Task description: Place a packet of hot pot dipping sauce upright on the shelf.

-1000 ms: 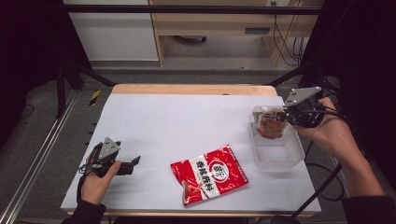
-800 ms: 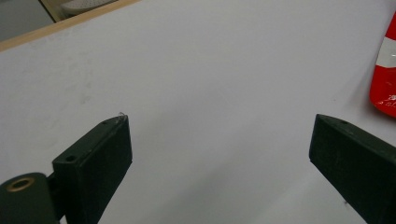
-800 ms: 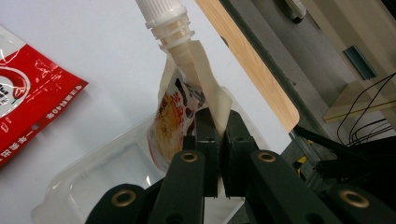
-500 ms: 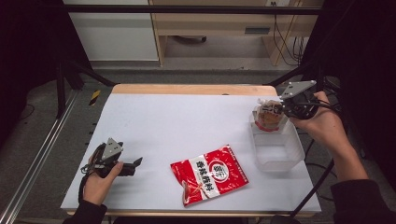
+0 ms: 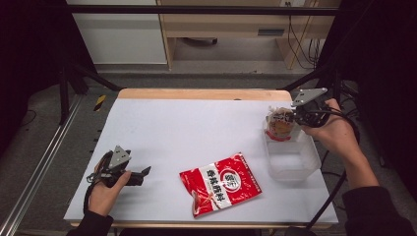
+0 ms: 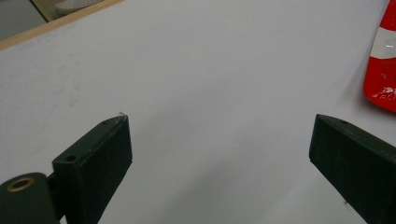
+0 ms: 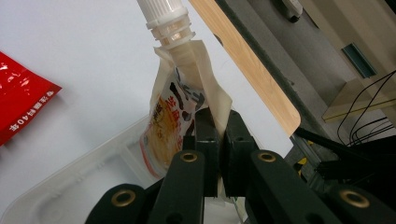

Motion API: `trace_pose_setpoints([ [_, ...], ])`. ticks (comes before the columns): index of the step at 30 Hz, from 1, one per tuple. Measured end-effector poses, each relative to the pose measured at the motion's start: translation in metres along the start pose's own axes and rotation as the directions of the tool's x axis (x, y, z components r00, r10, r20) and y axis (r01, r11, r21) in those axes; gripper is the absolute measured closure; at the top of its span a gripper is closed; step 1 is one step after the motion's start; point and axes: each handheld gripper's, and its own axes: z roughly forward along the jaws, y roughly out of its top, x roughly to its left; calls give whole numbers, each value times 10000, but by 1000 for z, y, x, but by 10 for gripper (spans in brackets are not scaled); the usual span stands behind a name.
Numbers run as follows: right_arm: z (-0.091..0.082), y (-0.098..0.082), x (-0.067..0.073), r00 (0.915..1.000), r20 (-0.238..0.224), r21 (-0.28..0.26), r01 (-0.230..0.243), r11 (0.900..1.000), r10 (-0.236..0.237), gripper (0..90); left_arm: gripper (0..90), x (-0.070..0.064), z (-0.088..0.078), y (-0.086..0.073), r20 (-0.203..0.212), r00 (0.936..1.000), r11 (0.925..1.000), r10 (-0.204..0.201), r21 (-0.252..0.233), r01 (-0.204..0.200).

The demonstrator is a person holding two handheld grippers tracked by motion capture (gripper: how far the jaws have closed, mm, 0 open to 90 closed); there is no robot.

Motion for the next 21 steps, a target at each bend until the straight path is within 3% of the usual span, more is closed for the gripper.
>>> trace_pose_setpoints([
  [8,5,-5,-1,9999,-49,48,-122,9999,122,871,60,0,0,0,-17,10000,10000,47,21,-47],
  [21,17,-15,10,9987,-491,266,-108,9996,121,870,61,0,-1,0,-15,10000,10000,63,13,-63],
])
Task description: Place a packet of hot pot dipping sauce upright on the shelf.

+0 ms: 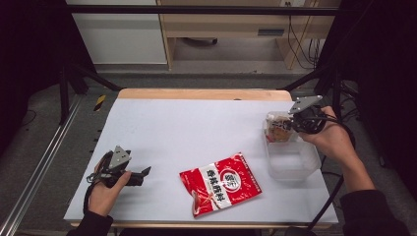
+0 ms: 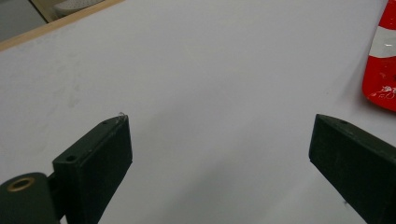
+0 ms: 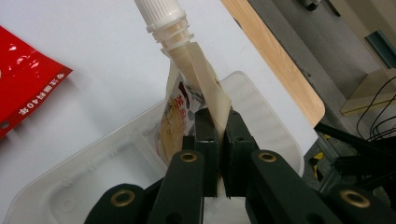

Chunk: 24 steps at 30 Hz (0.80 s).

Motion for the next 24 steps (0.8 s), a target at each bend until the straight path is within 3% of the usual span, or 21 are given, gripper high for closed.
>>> trace_pose_setpoints([
  [14,15,-8,8,9994,-329,208,-81,9998,87,868,61,-1,1,0,99,9999,10000,68,39,-68],
  [24,17,-12,7,9983,-409,291,-414,9987,426,852,61,-2,2,0,167,9998,9999,123,78,-124],
])
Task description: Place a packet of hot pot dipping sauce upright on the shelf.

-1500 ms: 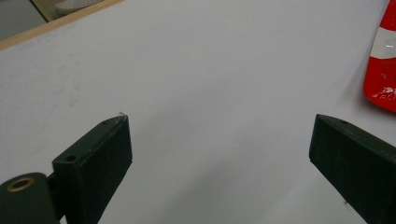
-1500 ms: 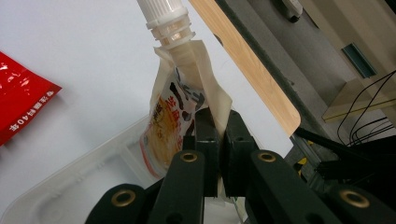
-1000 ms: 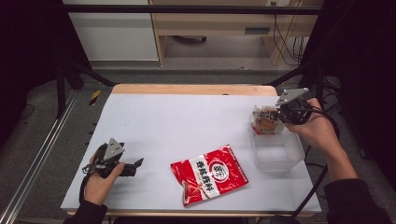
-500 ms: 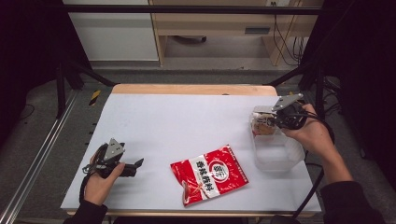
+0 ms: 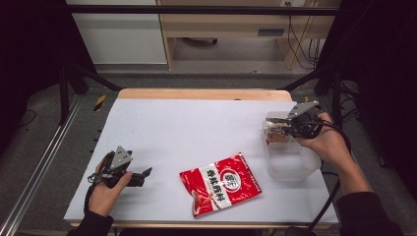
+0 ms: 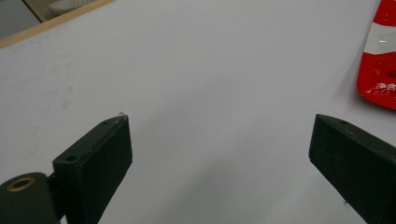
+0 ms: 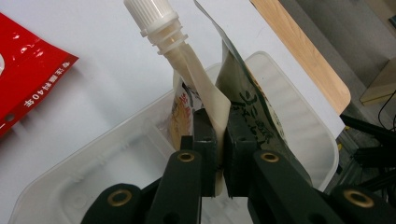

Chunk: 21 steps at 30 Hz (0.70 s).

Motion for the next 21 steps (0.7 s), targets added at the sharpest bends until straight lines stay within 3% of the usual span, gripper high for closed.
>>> trace_pose_setpoints([
  [4,-2,-1,-2,9991,161,11,-395,9992,395,785,61,-1,0,0,28,10000,10000,19,25,-19],
  [11,-13,-2,2,9944,228,-161,-1031,9945,1034,569,61,-1,1,0,27,10000,10000,40,41,-40],
  [16,-30,-1,11,9912,637,-615,-1119,9918,1158,418,61,-3,1,0,51,10000,10000,44,46,-44],
  [21,-50,5,26,9874,1145,-1178,-954,9884,1090,321,61,-5,3,1,76,9999,9999,78,78,-78],
])
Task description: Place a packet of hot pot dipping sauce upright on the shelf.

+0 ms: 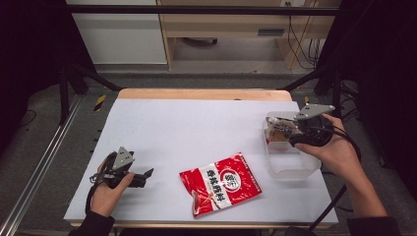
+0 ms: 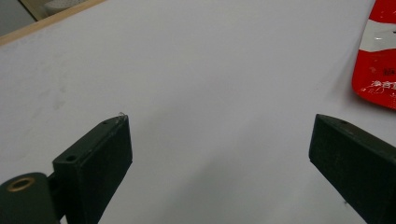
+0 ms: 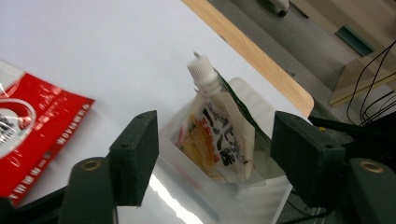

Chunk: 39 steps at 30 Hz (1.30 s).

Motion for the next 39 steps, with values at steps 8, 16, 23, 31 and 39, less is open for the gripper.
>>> trace_pose_setpoints([
  [8,-13,12,32,9986,-12,-877,-535,9947,536,245,61,-4,1,0,34,10000,10000,68,45,-68],
  [16,0,21,70,9992,-327,-1410,-292,9896,249,215,60,-9,2,1,99,9997,9997,237,94,-238],
  [23,12,26,91,9964,-730,-1504,-535,9872,428,192,58,-16,3,3,328,9991,9996,280,73,-282],
  [31,25,23,115,9921,-1102,-1482,-757,9861,596,139,58,-19,5,6,579,9979,9996,292,10,-293],
  [39,44,13,144,9850,-1551,-1136,-943,9890,761,130,58,-23,3,6,563,9973,9989,477,-24,-476],
])
